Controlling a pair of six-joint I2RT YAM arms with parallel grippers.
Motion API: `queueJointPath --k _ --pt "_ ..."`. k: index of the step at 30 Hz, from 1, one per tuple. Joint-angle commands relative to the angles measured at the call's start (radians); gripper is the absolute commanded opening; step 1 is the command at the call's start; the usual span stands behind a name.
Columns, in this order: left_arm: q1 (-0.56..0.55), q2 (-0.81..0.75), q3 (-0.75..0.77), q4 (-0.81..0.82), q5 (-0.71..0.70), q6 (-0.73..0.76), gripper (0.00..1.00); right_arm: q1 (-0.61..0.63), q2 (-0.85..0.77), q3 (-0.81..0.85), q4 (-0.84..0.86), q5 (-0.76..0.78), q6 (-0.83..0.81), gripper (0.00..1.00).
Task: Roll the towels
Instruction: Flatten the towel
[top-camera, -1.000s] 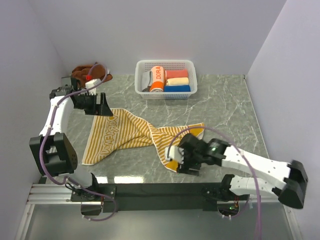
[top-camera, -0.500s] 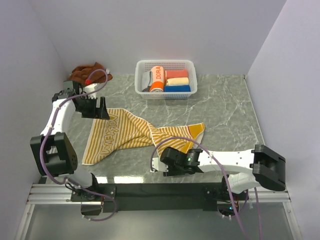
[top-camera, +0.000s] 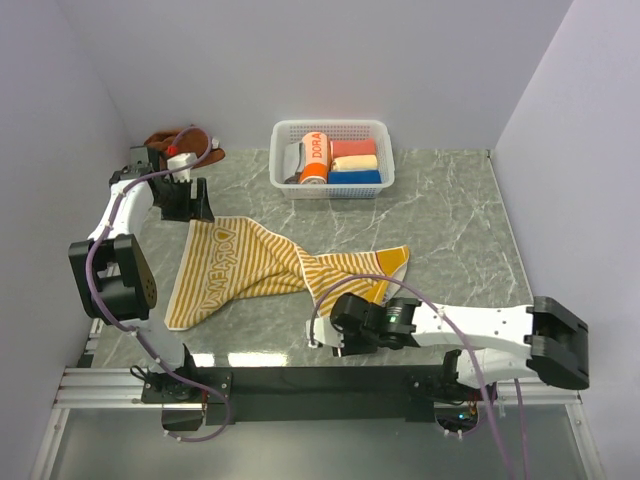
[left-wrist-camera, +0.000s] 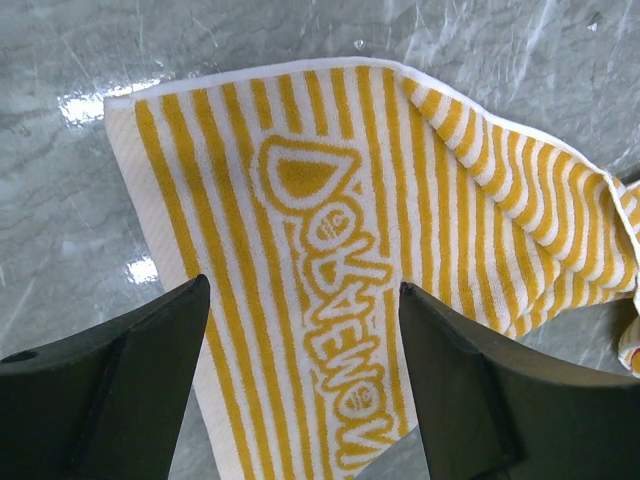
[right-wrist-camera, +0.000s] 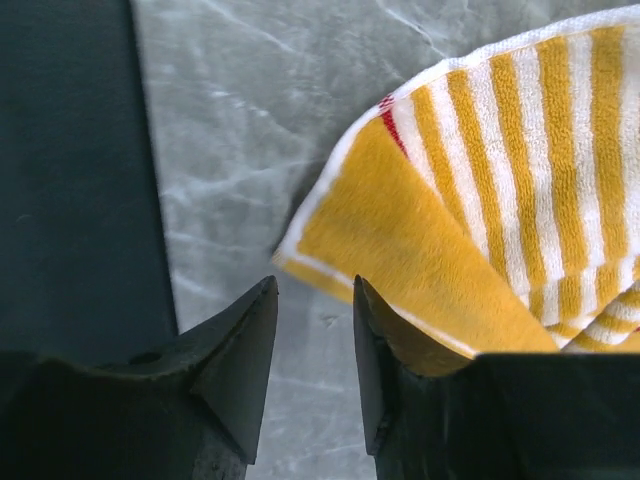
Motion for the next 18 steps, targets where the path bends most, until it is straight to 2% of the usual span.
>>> queueJointPath --k 1,4,9,18 --pt "0.003 -0.011 0.042 0.002 0.001 -0.006 0.82 -0.004 -0.087 0.026 -0.074 -0.072 -0.033 0.45" --pt "0.001 -0.011 0.036 -0.009 0.004 -0.002 0.82 -0.003 -0.097 0.017 -0.084 -0.073 -0.062 0.45" --pt "0.003 -0.014 0.031 -0.015 -0.002 0.003 0.83 -0.001 -0.032 0.009 -0.058 -0.082 -0.084 0.36" --pt "0.001 0.008 0.071 -0.041 -0.02 0.02 0.84 -0.004 0.085 -0.032 0.034 -0.074 -0.092 0.45"
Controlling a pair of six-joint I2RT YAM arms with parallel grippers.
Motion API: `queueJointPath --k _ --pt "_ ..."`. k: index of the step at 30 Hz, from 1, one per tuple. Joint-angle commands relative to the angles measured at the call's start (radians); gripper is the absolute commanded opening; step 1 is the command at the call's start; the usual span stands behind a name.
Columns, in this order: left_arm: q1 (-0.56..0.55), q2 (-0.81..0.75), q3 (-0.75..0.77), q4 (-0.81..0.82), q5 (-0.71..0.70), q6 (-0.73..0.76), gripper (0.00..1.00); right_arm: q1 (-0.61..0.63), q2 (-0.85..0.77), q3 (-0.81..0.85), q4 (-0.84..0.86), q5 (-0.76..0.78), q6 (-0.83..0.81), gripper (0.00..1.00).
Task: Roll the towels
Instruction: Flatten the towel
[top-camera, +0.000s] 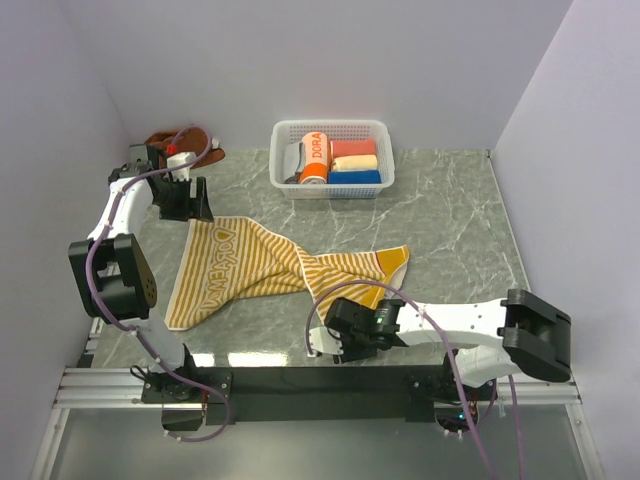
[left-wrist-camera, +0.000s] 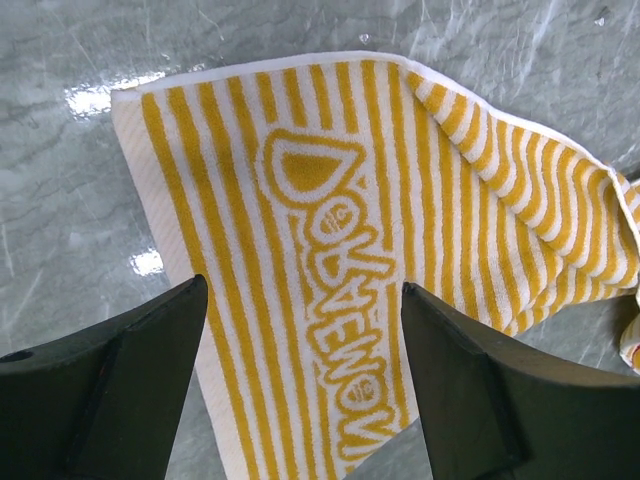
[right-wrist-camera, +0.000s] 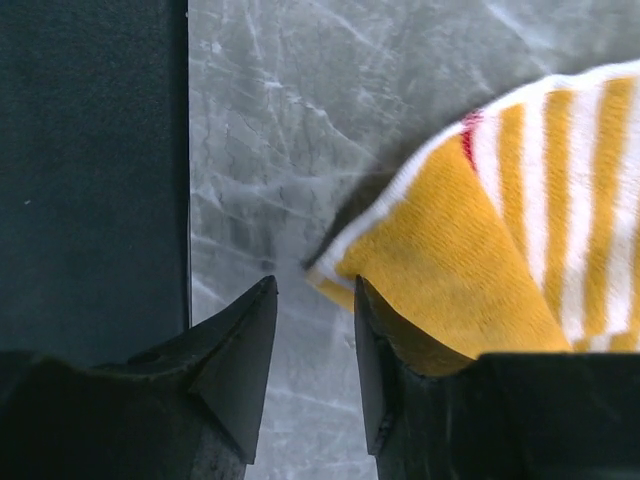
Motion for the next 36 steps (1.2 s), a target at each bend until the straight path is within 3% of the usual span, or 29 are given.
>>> queueJointPath --k 1,4,6,7,8,13,19,28,36 --pt "0.003 0.004 0.05 -0.012 -0.009 0.016 0.84 -0.007 0.039 -0.032 0.071 0.001 -0.013 0.45" --pt "0.003 0.009 0.049 -0.011 -0.018 0.02 0.84 -0.025 0.072 -0.034 0.087 -0.008 -0.02 0.43" --pt "0.001 0.015 0.05 -0.012 -0.024 0.019 0.84 -0.041 0.096 -0.026 0.084 -0.034 -0.034 0.38" --pt "0.003 0.019 0.052 -0.012 -0.024 0.016 0.84 -0.059 0.122 -0.022 0.078 -0.044 -0.039 0.26" --pt "0.004 0.022 0.062 -0.02 -0.019 0.013 0.84 -0.07 0.133 -0.02 0.072 -0.071 -0.043 0.2" --pt "0.007 0.059 0.107 -0.026 -0.007 0.005 0.84 -0.133 0.167 0.024 0.013 -0.143 -0.074 0.0" --pt "0.007 0.111 0.145 0.04 -0.055 0.02 0.82 -0.203 0.055 0.136 -0.112 -0.214 -0.056 0.0" --pt "0.007 0.286 0.234 0.084 -0.163 -0.012 0.6 -0.329 -0.123 0.248 -0.22 -0.211 0.002 0.0" --pt "-0.016 0.319 0.154 0.144 -0.243 0.008 0.64 -0.466 -0.166 0.268 -0.252 -0.237 0.015 0.0"
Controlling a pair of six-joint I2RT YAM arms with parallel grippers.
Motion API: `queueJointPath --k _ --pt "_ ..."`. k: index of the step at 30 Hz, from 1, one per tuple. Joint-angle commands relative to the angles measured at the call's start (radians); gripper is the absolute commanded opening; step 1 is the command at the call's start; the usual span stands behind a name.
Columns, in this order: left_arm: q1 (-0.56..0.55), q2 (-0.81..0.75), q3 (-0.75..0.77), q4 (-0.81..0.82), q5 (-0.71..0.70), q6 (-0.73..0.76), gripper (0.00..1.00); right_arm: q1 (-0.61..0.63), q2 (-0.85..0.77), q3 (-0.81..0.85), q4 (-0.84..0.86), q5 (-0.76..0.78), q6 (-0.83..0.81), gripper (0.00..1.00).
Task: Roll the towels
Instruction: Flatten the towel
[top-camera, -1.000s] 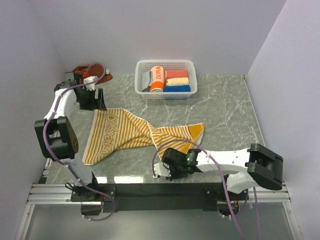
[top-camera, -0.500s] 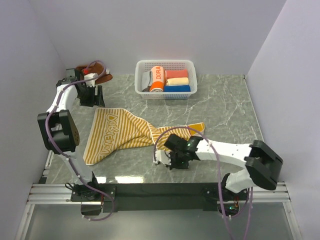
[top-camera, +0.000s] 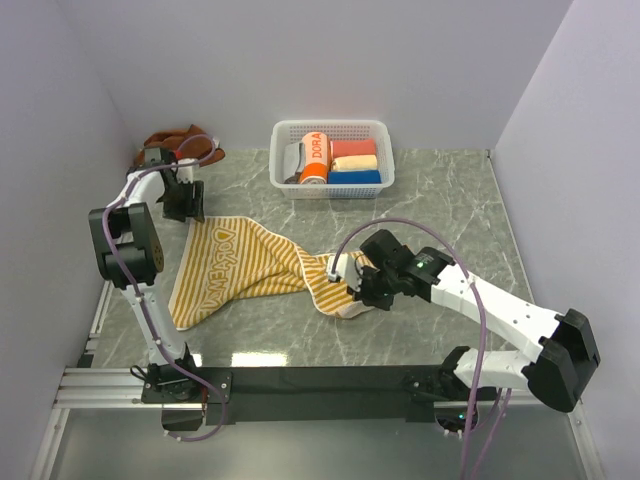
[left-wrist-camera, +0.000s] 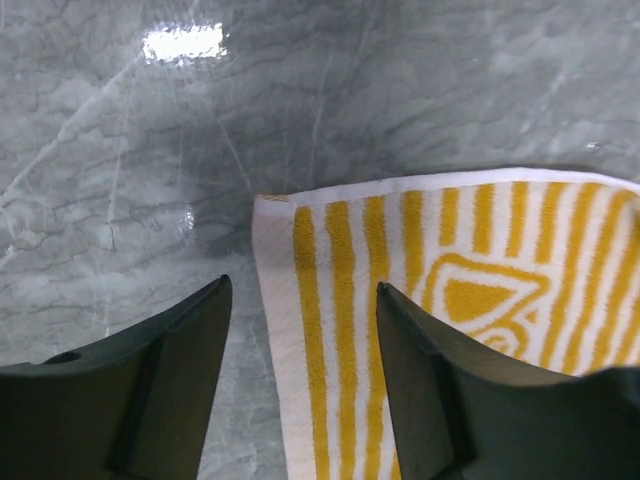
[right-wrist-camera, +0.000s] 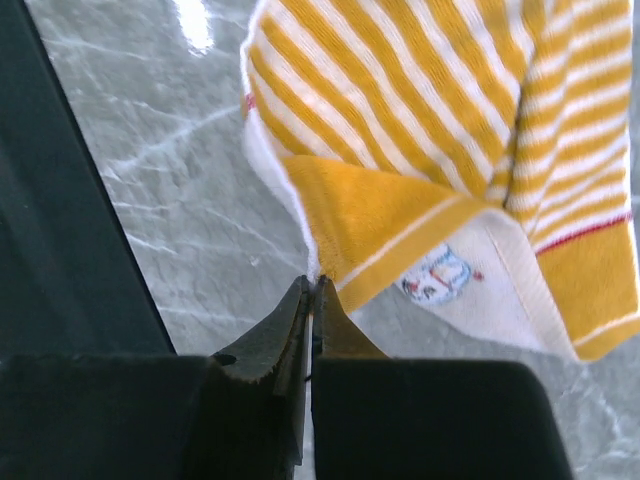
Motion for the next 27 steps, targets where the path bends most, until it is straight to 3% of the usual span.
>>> queueJointPath --k 1,12,15,18,19,22,27 --pt "-0.016 0.001 -0.025 0.053 -0.06 0.008 0.66 -0.064 -0.032 0.046 -0.04 -0.029 0.019 0.0" --pt "-0.069 0.075 0.01 0.108 -0.094 -0.024 0.62 -0.188 -0.055 0.076 -0.06 -0.066 0.027 0.0" --pt "-0.079 0.093 0.016 0.104 -0.095 -0.027 0.52 -0.214 -0.058 0.084 -0.054 -0.07 0.036 0.0" --pt "-0.082 0.089 0.004 0.105 -0.089 -0.04 0.35 -0.258 -0.058 0.101 -0.051 -0.069 0.047 0.0" --pt "-0.082 0.077 0.0 0.104 -0.081 -0.038 0.23 -0.272 -0.06 0.112 -0.053 -0.073 0.051 0.0" --pt "-0.079 0.02 -0.005 0.096 -0.072 -0.049 0.0 -0.34 -0.066 0.142 -0.057 -0.07 0.06 0.0" --pt "-0.052 -0.155 0.061 0.061 0.013 -0.069 0.0 -0.487 -0.087 0.245 -0.092 -0.084 0.067 0.0"
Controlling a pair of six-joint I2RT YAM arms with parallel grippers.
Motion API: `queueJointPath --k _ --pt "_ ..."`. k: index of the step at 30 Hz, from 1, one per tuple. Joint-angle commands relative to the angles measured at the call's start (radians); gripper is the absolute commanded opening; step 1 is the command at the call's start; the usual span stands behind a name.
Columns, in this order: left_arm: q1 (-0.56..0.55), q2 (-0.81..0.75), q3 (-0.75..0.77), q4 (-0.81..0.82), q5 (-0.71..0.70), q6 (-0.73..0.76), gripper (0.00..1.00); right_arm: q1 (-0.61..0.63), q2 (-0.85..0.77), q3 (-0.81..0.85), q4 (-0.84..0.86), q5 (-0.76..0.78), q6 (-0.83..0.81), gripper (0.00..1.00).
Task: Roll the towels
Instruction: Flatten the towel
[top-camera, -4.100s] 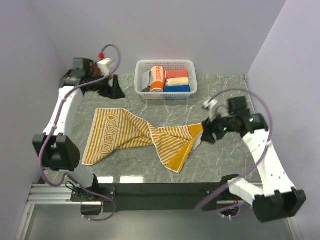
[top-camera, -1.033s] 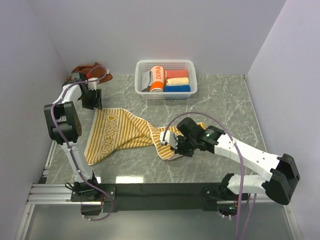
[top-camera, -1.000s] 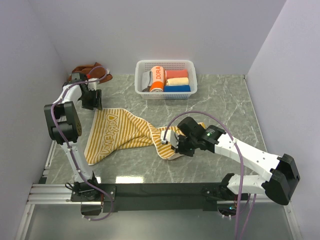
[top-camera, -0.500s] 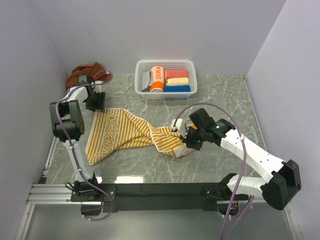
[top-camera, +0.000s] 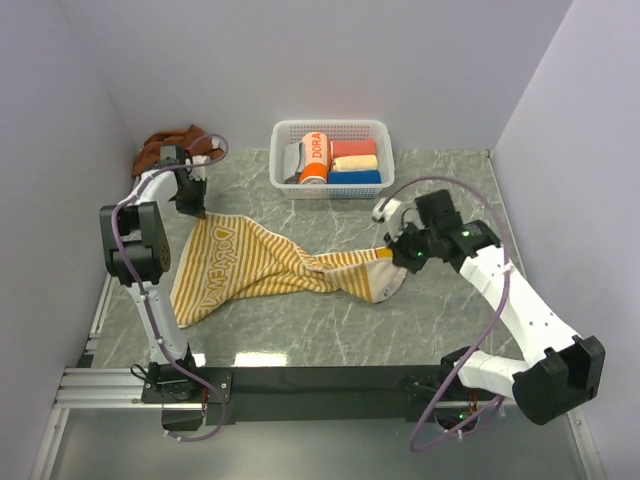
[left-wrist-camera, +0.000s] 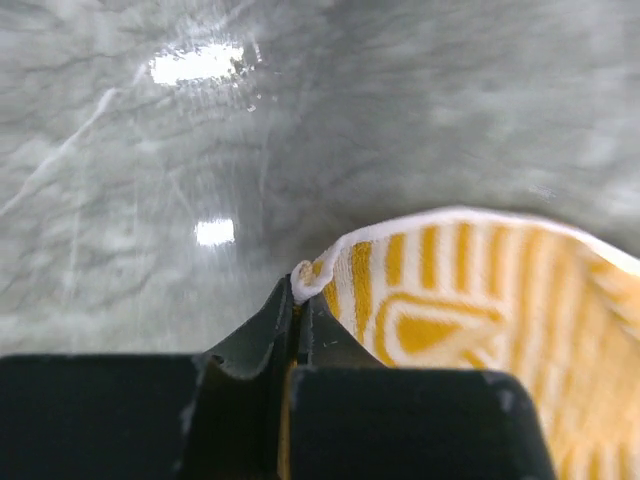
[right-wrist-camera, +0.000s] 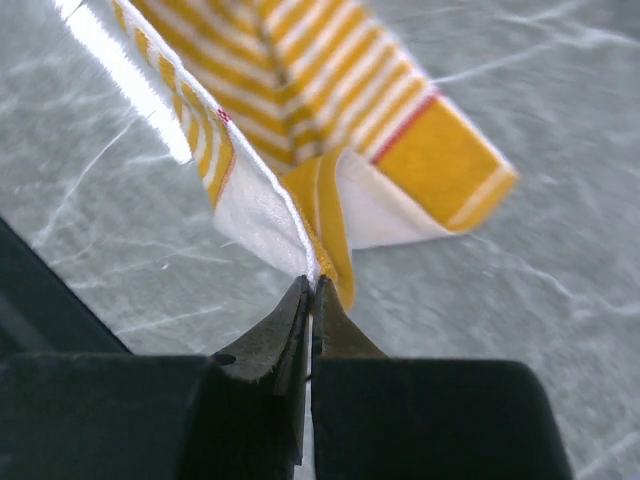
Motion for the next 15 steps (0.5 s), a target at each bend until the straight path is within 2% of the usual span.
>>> queueJointPath --k 1,7,12,15 --pt "0.026 -0.203 0.085 -0.026 0.096 -0.031 0.0 -0.128 -0.062 0.117 -0.022 -0.012 0.012 0.0" --pt "0.067 -0.407 0.153 -0.055 0.228 -0.049 0.0 -0.277 -0.101 0.234 -0.028 0.007 -0.002 0.0" --pt "0.099 -0.625 0.081 -0.055 0.266 -0.072 0.0 -0.415 -0.147 0.337 -0.056 -0.025 -0.019 0.0" --pt "0.138 -0.773 0.004 -0.058 0.291 -0.088 0.0 -0.459 -0.237 0.34 -0.086 -0.03 -0.042 0.0"
